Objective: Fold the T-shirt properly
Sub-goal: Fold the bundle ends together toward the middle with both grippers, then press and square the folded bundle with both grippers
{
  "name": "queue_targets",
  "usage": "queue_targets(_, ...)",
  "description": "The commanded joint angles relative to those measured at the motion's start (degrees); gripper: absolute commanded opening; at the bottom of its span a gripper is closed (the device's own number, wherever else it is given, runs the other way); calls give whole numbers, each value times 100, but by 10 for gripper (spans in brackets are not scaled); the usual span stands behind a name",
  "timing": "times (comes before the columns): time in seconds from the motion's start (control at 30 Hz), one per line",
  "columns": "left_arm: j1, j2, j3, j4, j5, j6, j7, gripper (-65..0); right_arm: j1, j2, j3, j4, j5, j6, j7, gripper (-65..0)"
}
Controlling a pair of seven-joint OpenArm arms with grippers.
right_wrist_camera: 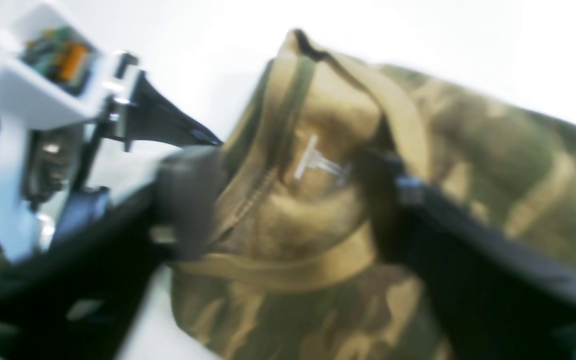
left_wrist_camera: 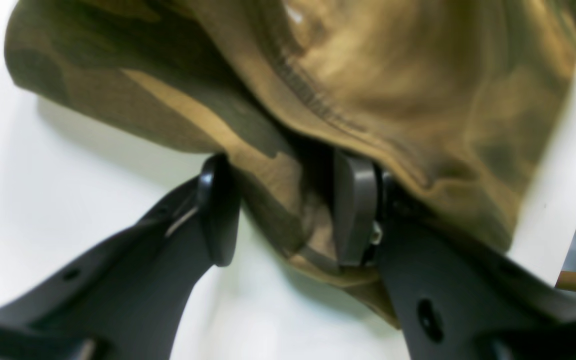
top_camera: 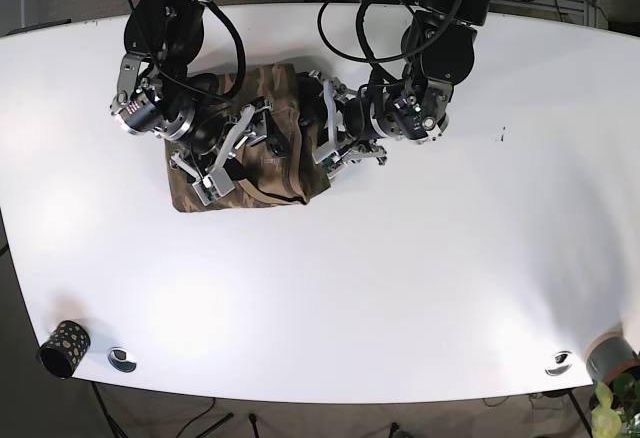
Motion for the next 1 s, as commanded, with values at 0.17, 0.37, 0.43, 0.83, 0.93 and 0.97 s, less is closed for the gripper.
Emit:
queue_targets(0.17, -37, 31, -30, 107, 28, -31, 114, -392, -91, 364, 173, 646, 676, 32, 125, -79)
queue_targets(0.37, 7, 40, -540, 907, -104, -58, 114, -392, -319, 540, 902, 479, 1239, 32, -42, -176)
queue_targets(0.43, 24, 5, -760, 1171, -350, -58, 114, -392, -372, 575, 937, 470, 1230, 32, -77, -198)
queue_targets(0.83, -169, -417, -812, 1584, -535, -58, 157, -390, 59, 1058, 1254, -338, 1019, 32, -77, -477)
queue_targets(0.93, -213, -417, -338, 1558, -535, -22, 131, -390, 393, 1164, 1245, -681, 650, 32, -69, -509)
queue_targets(0.97, -231, -417, -153, 1540, -526, -22, 114, -390, 560, 1190, 1228, -831, 448, 32, -69, -518)
